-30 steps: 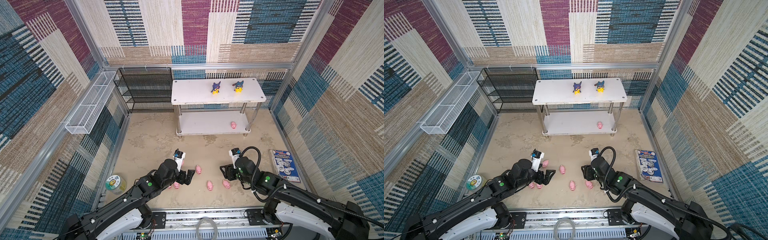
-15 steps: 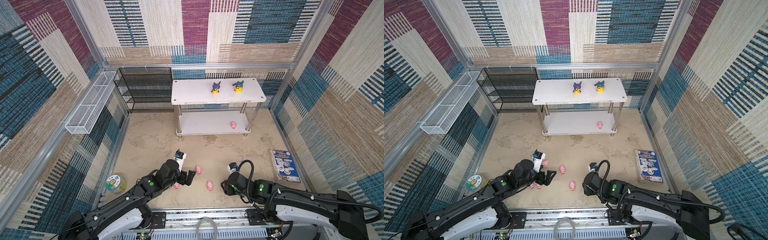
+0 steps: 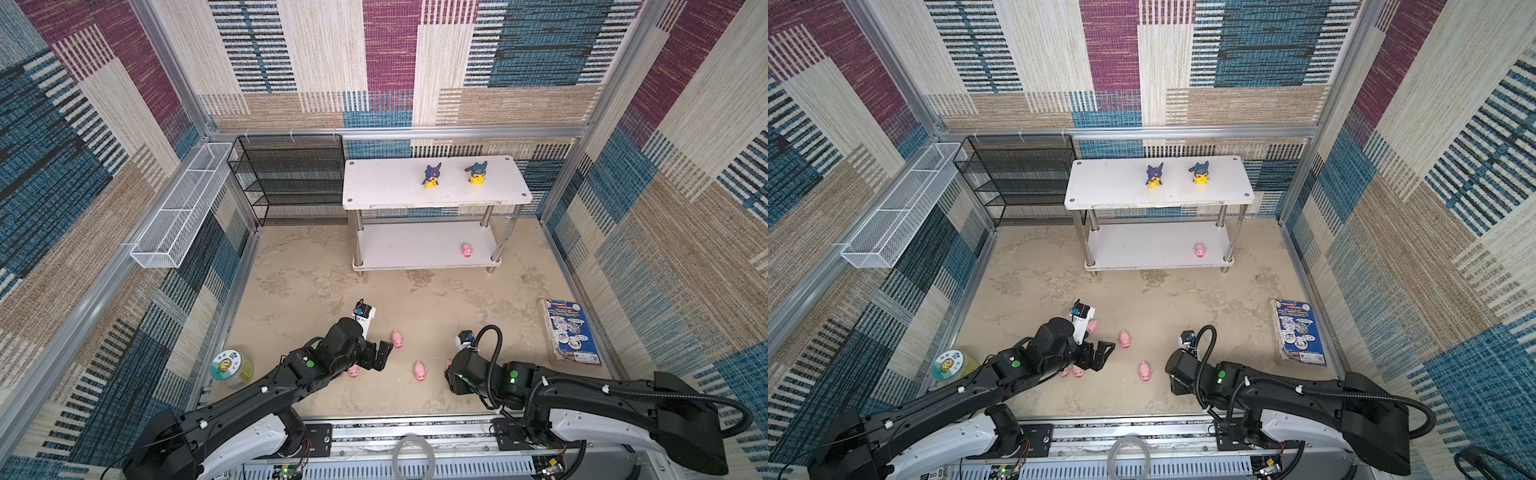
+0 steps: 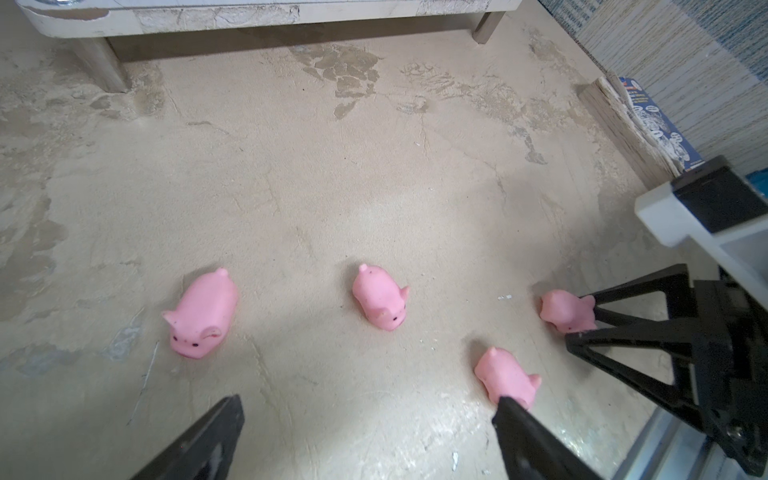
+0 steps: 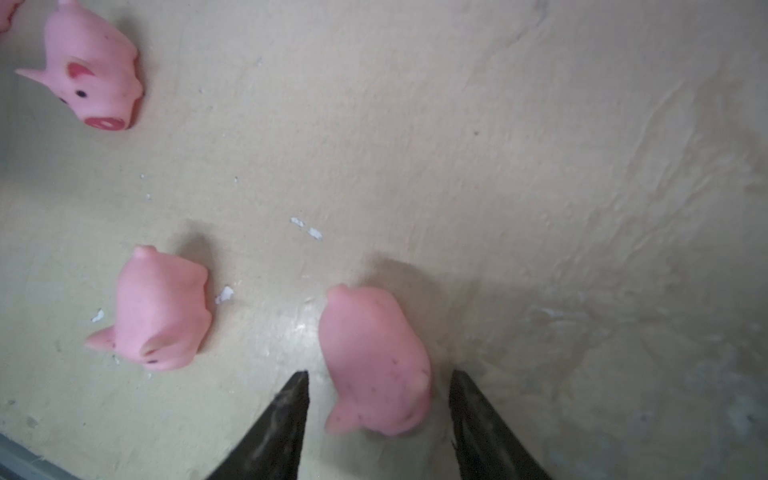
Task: Place and organize the plastic toys onto the shelf
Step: 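Move the right gripper back down over the pink pigs on the floor, then close the right gripper on another pink pig, then lift the pink pig with the right gripper toward the shelf's lower tier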
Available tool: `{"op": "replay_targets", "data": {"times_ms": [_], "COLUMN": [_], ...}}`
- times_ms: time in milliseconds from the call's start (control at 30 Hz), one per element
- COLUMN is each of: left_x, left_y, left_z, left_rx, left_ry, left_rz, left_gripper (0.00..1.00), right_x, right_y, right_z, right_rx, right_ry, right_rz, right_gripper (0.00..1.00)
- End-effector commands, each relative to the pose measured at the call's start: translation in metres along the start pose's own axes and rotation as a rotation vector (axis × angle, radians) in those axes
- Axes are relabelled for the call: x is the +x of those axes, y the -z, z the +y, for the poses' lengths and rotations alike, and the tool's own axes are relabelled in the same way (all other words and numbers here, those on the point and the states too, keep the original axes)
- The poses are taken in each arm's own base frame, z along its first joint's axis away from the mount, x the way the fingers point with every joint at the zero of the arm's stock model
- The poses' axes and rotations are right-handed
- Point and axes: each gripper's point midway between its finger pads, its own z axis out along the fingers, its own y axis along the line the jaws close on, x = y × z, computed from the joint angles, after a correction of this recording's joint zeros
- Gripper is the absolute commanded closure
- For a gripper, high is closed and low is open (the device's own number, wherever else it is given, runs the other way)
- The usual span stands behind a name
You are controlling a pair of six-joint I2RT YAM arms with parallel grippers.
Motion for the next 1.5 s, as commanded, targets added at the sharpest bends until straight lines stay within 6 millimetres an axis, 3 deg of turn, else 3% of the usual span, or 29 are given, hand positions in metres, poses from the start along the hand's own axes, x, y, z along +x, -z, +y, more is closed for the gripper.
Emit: {"op": "replay_targets", "data": {"times_ms": [0,300,467,633,800,1033,1467], "left_x": [-0.009,-0.009,-0.010,-0.010,-0.013,-0.019,-0.022], "left_y": [0.001,0.001,0.002,0.003,0.004,0.004,-0.002], "left_z": [-0.004,-0.002,-0.002,0.000,0.001,0.001,0.002], "left_rx": [0.013,0.001,-0.003,-0.016,-0.025,-0.034,-0.056], "left_ry": [-0.017,-0.029,-0.037,-0.047,-0.054,-0.070,-0.092], "left_rz": [-0.033,-0.030,-0.028,-0.024,-0.030,-0.033,-0.019], "left_gripper": [0.00,0.00,0.00,0.00,0.00,0.00,0.00], "right_x": [-0.008,-0.013,-0.022,-0.043,-0.071,-0.096,-0.124], "right_y": [-0.005,-0.011,-0.016,-0.022,-0.028,-0.052,-0.058], "right_z": [0.011,0.013,0.008,-0.001,-0.013,-0.025,-0.023], "right_rx": [-0.017,0.019,0.046,0.062,0.086,0.130,0.138], "right_ry": [0.018,0.042,0.032,-0.003,-0.046,-0.052,0.007], "right_rz": [-0.023,-0.022,-0.038,-0.069,-0.116,-0.113,-0.135], "right_gripper": [0.50,0.69,0.71,0.73,0.71,0.69,0.47]}}
